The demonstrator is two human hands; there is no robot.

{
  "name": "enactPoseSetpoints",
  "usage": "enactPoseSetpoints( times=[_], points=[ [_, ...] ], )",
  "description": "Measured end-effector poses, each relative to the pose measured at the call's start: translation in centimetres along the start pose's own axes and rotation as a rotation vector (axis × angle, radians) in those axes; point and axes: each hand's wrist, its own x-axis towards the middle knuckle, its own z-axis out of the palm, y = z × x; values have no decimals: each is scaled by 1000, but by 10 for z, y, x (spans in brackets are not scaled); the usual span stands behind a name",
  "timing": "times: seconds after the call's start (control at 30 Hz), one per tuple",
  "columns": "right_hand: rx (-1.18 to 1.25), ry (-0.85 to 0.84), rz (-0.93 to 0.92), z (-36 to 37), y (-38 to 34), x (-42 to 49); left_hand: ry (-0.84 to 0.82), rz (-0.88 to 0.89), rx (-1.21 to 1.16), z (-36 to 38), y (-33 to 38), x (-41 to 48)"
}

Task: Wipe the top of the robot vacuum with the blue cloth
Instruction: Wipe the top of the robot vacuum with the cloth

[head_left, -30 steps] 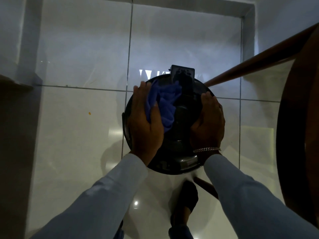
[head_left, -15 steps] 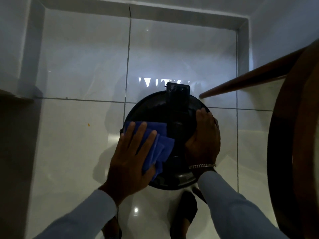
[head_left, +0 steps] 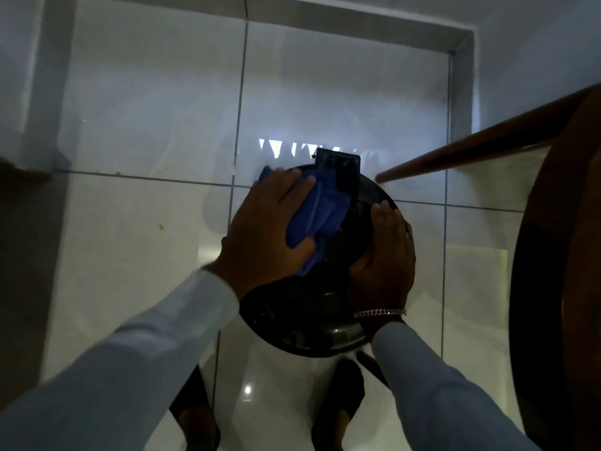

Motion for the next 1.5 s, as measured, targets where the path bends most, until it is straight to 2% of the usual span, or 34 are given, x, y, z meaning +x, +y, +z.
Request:
enactPoseSetpoints(
  times=[0.13, 0.23, 0.33, 0.4, 0.5, 0.6, 0.87, 1.13, 1.3, 1.5],
  points=[
    [13, -9, -3, -1, 2, 1, 45, -81, -54, 15, 5, -72],
    [4, 3, -15, 0, 3, 0, 116, -127, -71, 25, 15, -94],
    [19, 21, -18, -2, 0, 0, 78, -135, -114, 13, 14, -61],
    [33, 34, -28, -3, -1, 1, 33, -61, -118, 0, 11, -20],
    [29, 47, -37, -3, 0, 1, -113, 50, -191, -12, 10, 35],
    [31, 56, -4, -1, 0, 2, -195, 59, -261, -14, 9, 53],
    [0, 18, -36, -1, 2, -1, -169, 50, -292, -16, -17, 12],
    [-2, 26, 20, -3, -2, 3, -162, 60, -288, -12, 9, 67],
    [-8, -2, 0, -4, -2, 4, -20, 54, -208, -7, 11, -3],
    [29, 13, -1, -2, -2, 2, 136, -63, -206, 56, 41, -113]
  ],
)
